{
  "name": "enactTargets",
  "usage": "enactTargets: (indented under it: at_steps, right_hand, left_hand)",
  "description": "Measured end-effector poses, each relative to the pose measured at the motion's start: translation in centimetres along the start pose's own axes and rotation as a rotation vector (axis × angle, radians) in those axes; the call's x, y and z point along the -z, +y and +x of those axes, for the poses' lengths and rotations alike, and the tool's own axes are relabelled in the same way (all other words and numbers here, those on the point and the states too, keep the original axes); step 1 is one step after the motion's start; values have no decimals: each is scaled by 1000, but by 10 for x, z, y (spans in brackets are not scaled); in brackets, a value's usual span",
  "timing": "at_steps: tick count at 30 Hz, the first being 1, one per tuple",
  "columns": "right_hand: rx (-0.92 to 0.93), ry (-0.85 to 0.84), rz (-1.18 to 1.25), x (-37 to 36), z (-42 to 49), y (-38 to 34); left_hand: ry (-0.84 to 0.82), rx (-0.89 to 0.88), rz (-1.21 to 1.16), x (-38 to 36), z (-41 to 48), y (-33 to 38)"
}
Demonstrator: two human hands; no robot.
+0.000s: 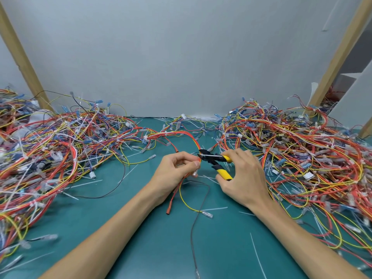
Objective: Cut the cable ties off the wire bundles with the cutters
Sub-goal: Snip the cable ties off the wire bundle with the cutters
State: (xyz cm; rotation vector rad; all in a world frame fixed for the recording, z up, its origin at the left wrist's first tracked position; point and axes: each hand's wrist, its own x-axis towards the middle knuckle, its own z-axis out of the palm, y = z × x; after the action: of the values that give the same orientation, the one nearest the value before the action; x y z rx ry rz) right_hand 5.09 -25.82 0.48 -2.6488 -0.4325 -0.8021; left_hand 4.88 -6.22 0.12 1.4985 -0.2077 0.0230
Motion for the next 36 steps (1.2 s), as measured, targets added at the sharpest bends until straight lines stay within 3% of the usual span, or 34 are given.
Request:
enactTargets:
  at_steps: [14,36]
  right_hand:
    - [-12,52,30,2,-2,-1]
    - [52,-48,3,-1,-1,-2]
  left_hand:
    - [-103,52,-66,3,4,-3]
    - [-205,39,14,7,2,-2]
